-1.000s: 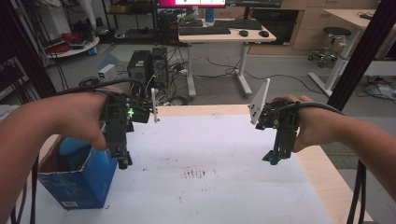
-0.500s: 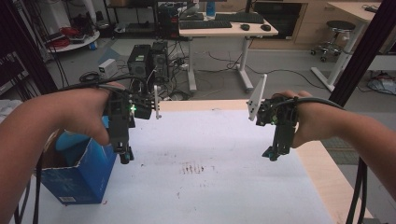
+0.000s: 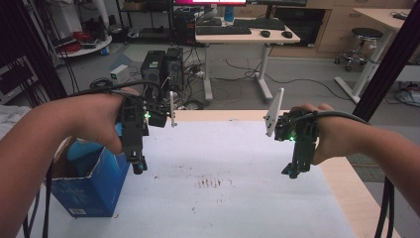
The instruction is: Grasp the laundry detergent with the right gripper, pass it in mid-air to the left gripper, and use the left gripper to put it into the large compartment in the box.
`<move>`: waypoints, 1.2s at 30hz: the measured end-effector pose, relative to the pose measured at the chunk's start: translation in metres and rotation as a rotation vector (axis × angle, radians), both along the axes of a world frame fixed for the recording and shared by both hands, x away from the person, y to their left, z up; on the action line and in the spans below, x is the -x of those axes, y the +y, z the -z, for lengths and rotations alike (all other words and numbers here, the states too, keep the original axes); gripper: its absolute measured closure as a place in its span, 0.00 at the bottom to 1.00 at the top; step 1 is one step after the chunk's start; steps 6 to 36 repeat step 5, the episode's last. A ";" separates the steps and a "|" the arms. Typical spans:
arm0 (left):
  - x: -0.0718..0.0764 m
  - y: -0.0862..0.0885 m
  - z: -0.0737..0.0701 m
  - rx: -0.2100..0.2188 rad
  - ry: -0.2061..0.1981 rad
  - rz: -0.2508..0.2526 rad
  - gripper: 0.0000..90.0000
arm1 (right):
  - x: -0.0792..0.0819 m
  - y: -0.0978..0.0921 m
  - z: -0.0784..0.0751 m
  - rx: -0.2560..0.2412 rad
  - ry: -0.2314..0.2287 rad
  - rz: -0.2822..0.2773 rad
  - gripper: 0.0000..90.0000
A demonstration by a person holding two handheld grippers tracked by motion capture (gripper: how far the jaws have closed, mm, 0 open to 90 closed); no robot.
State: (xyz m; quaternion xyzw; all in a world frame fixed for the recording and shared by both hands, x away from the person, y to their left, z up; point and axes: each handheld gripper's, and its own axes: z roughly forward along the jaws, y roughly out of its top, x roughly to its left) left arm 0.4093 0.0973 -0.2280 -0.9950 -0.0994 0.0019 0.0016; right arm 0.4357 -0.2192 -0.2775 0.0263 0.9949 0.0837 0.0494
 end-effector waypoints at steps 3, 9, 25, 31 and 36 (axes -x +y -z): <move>0.000 0.000 0.001 -0.010 0.004 -0.008 0.02 | 0.000 0.001 0.000 -0.007 -0.001 -0.002 0.01; 0.001 0.000 0.001 -0.008 -0.003 -0.010 0.02 | 0.002 0.002 -0.001 -0.009 0.003 0.006 0.01; 0.001 0.000 0.001 -0.008 -0.003 -0.010 0.02 | 0.002 0.002 -0.001 -0.009 0.003 0.006 0.01; 0.001 0.000 0.001 -0.008 -0.003 -0.010 0.02 | 0.002 0.002 -0.001 -0.009 0.003 0.006 0.01; 0.001 0.000 0.001 -0.008 -0.003 -0.010 0.02 | 0.002 0.002 -0.001 -0.009 0.003 0.006 0.01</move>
